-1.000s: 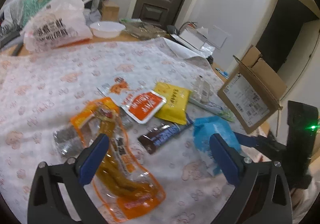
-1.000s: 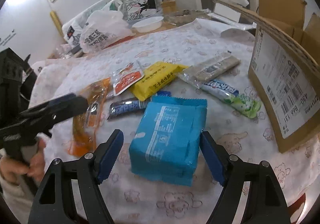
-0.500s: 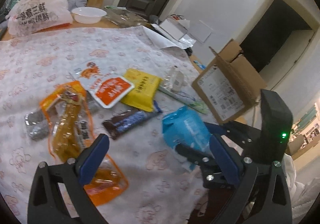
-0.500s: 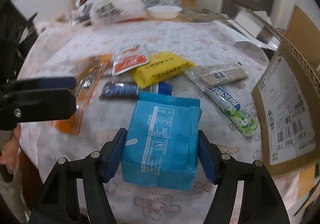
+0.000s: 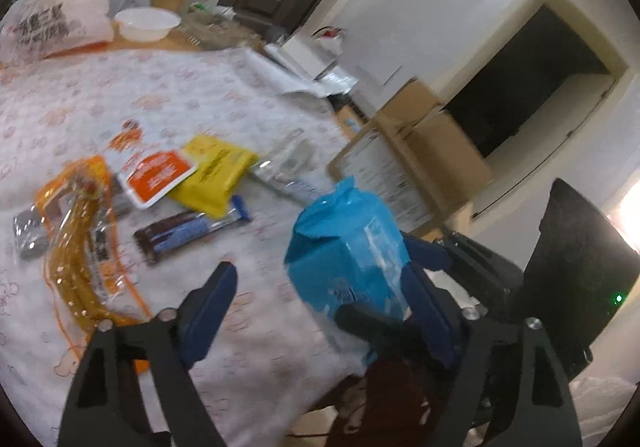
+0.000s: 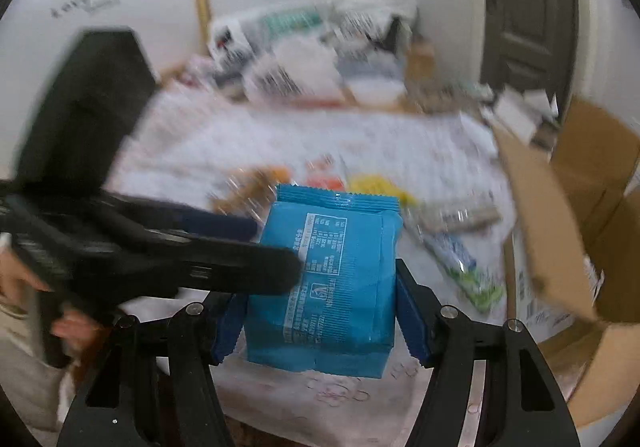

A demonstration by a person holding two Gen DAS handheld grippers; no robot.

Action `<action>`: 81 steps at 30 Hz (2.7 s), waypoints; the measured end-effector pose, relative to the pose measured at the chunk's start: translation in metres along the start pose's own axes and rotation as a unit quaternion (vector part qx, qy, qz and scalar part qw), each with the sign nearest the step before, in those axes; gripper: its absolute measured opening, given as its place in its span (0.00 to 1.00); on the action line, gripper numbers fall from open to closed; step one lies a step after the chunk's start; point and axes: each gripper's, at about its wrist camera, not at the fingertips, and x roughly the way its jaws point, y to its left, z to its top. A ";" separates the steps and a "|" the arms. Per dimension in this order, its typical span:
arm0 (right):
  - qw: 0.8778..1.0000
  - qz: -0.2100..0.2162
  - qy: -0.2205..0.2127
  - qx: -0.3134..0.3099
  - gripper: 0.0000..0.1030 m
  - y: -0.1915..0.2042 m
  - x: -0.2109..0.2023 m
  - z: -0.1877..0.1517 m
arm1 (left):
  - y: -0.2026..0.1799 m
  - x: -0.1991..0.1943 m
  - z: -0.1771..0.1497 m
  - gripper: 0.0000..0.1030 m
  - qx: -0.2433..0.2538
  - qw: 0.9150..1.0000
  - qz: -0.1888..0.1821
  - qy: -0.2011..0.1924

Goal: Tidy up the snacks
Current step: 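Carry the blue packet into the box and open the right gripper, then move the right gripper back to the orange braised-meat pouch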

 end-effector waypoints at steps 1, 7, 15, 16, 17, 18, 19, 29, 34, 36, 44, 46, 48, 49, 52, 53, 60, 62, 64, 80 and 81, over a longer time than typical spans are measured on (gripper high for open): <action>1.000 0.007 -0.011 0.000 0.60 0.001 -0.006 0.002 | -0.008 -0.005 0.004 0.74 0.006 1.000 -0.007 -0.008; 0.995 0.054 -0.085 0.017 0.60 -0.018 -0.049 0.018 | -0.063 -0.018 0.029 0.53 0.052 0.998 -0.022 -0.033; 0.990 0.022 -0.133 0.031 0.60 -0.075 -0.097 0.022 | -0.145 0.016 0.068 0.47 0.139 0.990 0.015 -0.028; 0.990 0.014 -0.135 0.031 0.60 -0.080 -0.100 0.022 | -0.156 0.024 0.074 0.47 0.151 0.988 0.018 -0.025; 0.990 0.003 -0.138 0.032 0.60 -0.089 -0.105 0.022 | -0.167 0.032 0.079 0.47 0.162 0.986 0.020 -0.022; 0.989 -0.009 -0.142 0.033 0.60 -0.097 -0.110 0.021 | -0.174 0.039 0.082 0.46 0.171 0.985 0.021 -0.020; 0.989 -0.016 -0.145 0.036 0.60 -0.104 -0.112 0.020 | -0.183 0.047 0.087 0.46 0.180 0.983 0.022 -0.017; 0.988 -0.074 -0.111 0.080 0.60 -0.187 -0.111 0.003 | -0.215 0.143 0.108 0.46 0.215 0.975 0.027 0.047; 0.989 -0.083 -0.081 0.096 0.60 -0.214 -0.097 -0.010 | -0.209 0.178 0.109 0.47 0.206 0.975 0.025 0.083; 0.989 -0.086 -0.074 0.099 0.61 -0.220 -0.094 -0.014 | -0.207 0.184 0.109 0.48 0.205 0.974 0.030 0.089; 0.987 -0.092 -0.084 0.104 0.61 -0.222 -0.102 -0.019 | -0.198 0.177 0.111 0.62 0.202 0.975 0.053 0.077; 0.987 -0.093 -0.083 0.100 0.61 -0.216 -0.105 -0.020 | -0.196 0.165 0.113 0.63 0.198 0.976 0.055 0.065; 0.988 -0.086 -0.082 0.095 0.61 -0.210 -0.105 -0.018 | -0.194 0.151 0.113 0.64 0.196 0.977 0.058 0.054; 0.989 -0.084 -0.081 0.093 0.61 -0.205 -0.106 -0.018 | -0.193 0.143 0.113 0.66 0.197 0.977 0.062 0.047; 0.990 -0.075 -0.083 0.081 0.61 -0.188 -0.108 -0.014 | -0.187 0.116 0.112 0.69 0.196 0.978 0.074 0.023; 0.991 -0.070 -0.084 0.077 0.61 -0.182 -0.107 -0.012 | -0.184 0.107 0.112 0.69 0.194 0.978 0.078 0.016; 0.995 -0.032 -0.087 0.027 0.61 -0.125 -0.104 0.011 | -0.151 0.030 0.098 0.69 0.169 0.977 0.120 -0.038; 0.996 -0.020 -0.086 0.010 0.61 -0.105 -0.099 0.018 | -0.135 0.004 0.090 0.70 0.155 0.977 0.132 -0.055; 0.997 -0.008 -0.082 -0.005 0.61 -0.085 -0.092 0.023 | -0.119 -0.016 0.081 0.70 0.143 0.977 0.144 -0.066; 0.993 0.059 0.070 -0.072 0.61 0.015 0.054 0.022 | 0.059 -0.048 -0.011 0.70 -0.024 0.977 0.205 -0.047; 0.993 0.052 0.080 -0.070 0.61 0.012 0.067 0.021 | 0.068 -0.044 -0.014 0.70 -0.032 0.977 0.204 -0.043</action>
